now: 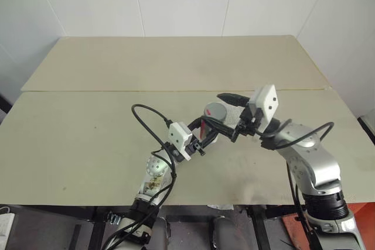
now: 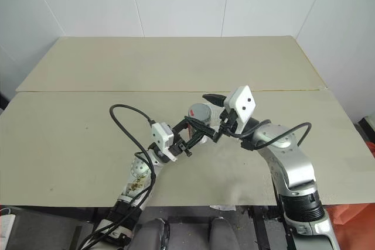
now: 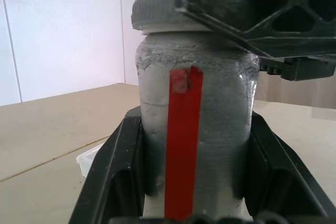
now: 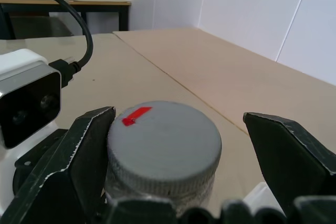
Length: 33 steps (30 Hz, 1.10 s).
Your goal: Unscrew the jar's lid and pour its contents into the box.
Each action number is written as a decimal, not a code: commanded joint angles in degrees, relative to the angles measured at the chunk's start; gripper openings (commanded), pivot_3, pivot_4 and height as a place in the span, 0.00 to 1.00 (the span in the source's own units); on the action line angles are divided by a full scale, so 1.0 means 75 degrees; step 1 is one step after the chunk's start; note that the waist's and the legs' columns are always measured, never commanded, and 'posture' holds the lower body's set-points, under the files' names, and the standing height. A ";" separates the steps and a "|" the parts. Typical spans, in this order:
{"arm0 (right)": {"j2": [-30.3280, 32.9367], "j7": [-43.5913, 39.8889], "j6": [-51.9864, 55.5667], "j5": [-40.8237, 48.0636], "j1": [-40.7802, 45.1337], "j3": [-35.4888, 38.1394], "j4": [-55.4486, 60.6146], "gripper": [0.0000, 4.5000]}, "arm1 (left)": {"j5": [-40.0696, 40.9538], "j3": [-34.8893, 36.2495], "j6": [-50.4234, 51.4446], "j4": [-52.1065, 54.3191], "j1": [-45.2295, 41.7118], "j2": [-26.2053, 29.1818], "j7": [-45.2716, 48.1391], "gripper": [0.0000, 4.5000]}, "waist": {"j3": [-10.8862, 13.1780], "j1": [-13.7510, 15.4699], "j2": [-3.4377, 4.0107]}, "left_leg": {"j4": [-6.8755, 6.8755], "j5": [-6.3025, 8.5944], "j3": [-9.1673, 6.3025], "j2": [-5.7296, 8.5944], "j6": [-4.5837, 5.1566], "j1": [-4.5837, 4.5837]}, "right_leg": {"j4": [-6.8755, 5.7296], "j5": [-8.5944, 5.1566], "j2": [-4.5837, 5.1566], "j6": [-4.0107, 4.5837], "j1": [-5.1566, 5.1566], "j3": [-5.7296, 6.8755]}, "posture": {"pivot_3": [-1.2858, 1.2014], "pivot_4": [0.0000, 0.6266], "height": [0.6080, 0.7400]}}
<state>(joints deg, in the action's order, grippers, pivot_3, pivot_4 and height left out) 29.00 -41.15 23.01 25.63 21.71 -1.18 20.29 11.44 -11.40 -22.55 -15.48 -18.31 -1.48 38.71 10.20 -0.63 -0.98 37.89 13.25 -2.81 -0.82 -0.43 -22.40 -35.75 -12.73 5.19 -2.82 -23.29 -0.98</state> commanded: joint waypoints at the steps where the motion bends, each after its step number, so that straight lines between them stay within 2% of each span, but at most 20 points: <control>1: 0.0197 0.0022 -0.0151 0.0107 -0.0071 0.0549 0.0233 0.99 | 0.0100 -0.0007 -0.0197 0.0216 -0.0025 -0.0043 0.0030 0.43 | 0.0000 -0.0009 0.0000 | 0.0000 0.0000 0.0000 0.0000 0.0000 0.0001 | 0.0000 -0.0002 0.0000 -0.0003 0.0000 0.0000 | 0.52 0.24 1.00; 19: 0.0508 -0.0515 0.0208 0.1008 -0.0374 0.0635 0.0747 0.99 | 0.0127 0.0069 -0.0238 0.0112 -0.0119 -0.0037 0.0124 0.43 | 0.0000 -0.0005 0.0000 | 0.0000 0.0000 0.0000 -0.0001 0.0000 0.0001 | -0.0002 -0.0008 -0.0001 -0.0014 0.0001 -0.0001 | 0.52 0.24 1.00; 33: 0.0366 -0.0510 0.0302 0.0857 0.0095 0.0205 0.0263 0.99 | 0.0091 0.0065 -0.0303 0.0169 -0.0066 -0.0040 0.0055 0.43 | 0.0000 -0.0002 0.0000 | 0.0000 0.0000 0.0001 0.0000 0.0000 0.0001 | -0.0002 -0.0009 0.0000 -0.0015 0.0001 0.0000 | 0.52 0.24 1.00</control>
<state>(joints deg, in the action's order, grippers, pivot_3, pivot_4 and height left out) 31.95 -44.94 25.54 32.20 21.49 0.34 21.55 11.58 -11.04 -23.43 -15.69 -18.40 -1.45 39.35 10.20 -0.64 -0.98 37.89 13.25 -2.80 -0.82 -0.43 -22.38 -35.77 -12.79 5.19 -2.92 -23.28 -0.98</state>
